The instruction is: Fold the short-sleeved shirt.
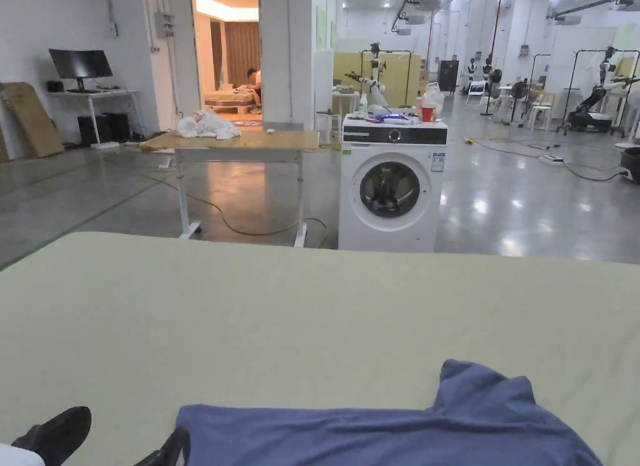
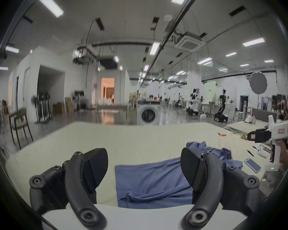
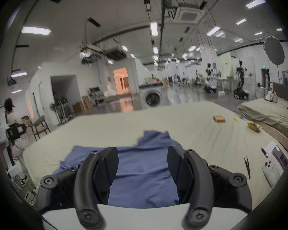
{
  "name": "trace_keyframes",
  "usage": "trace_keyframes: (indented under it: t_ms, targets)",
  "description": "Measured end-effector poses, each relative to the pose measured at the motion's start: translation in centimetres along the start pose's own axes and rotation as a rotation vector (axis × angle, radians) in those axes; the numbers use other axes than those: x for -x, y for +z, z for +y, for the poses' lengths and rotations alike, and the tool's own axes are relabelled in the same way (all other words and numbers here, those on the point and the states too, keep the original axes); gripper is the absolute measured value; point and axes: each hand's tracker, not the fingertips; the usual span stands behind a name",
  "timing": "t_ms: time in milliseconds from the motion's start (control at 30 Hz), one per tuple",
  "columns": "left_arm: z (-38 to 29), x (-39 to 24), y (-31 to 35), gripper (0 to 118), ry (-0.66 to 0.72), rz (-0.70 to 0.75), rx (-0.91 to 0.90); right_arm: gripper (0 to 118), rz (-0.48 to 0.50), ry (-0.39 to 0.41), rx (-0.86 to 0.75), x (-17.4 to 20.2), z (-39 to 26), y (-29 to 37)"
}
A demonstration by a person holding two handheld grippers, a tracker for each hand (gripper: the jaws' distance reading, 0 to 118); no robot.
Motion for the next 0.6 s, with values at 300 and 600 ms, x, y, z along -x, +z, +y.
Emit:
trace_keyframes:
  t_ms: [300, 600]
  targets:
    - [0.5, -3.8, 5.5, 12, -0.002, -0.035, -0.046, 5, 0.019, 0.099, -0.069, 6.2, 0.7, 5.5]
    - [0.7, -4.7, 6.8, 0, 0.000, -0.037, -0.040, 0, 0.038, 0.133, -0.023, 7.2, -0.9, 5.1]
